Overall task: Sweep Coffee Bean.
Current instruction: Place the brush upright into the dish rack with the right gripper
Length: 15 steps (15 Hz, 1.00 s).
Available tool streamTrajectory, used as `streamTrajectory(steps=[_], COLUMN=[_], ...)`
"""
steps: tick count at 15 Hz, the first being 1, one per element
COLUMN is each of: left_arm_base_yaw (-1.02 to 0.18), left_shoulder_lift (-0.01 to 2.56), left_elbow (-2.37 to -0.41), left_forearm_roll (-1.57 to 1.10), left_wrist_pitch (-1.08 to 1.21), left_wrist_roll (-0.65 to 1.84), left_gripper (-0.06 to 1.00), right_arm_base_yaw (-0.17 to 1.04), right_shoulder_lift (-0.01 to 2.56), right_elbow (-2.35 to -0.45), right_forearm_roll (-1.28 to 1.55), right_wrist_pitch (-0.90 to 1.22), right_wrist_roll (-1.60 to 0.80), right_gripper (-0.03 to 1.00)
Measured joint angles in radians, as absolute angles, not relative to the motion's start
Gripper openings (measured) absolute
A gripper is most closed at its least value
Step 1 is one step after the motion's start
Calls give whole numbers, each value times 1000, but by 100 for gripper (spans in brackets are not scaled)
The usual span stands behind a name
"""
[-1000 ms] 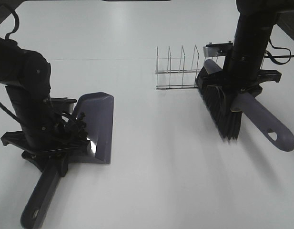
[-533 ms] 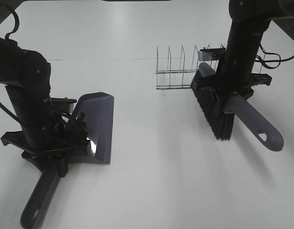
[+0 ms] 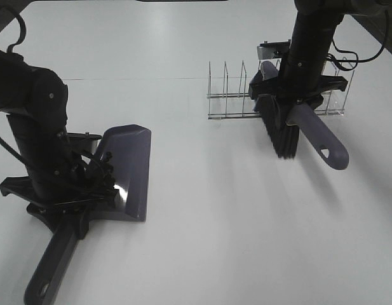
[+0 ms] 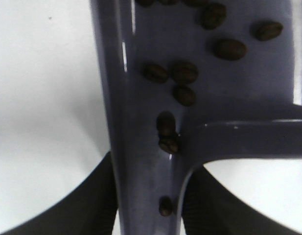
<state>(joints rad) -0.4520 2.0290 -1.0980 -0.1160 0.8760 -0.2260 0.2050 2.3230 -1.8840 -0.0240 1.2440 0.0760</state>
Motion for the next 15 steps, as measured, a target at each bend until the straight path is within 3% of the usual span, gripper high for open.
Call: streamTrajectory(steps=[5, 15], left_arm_base_yaw=[-452, -452], left_shoulder_lift=[2030, 2031], left_elbow=[-1098, -1098], left_forearm_roll=[-115, -112], left_wrist_pitch=[898, 905], left_wrist_roll=[-223, -223], left_gripper=[32, 32], right_arm_base_yaw=[193, 184], right_shoulder_lift=[2379, 2410], right_elbow=[-1998, -2011], right_forearm_roll=[-6, 50], right_wrist_pitch=[1236, 1234], right_wrist_roll=[127, 131], right_gripper=[32, 32])
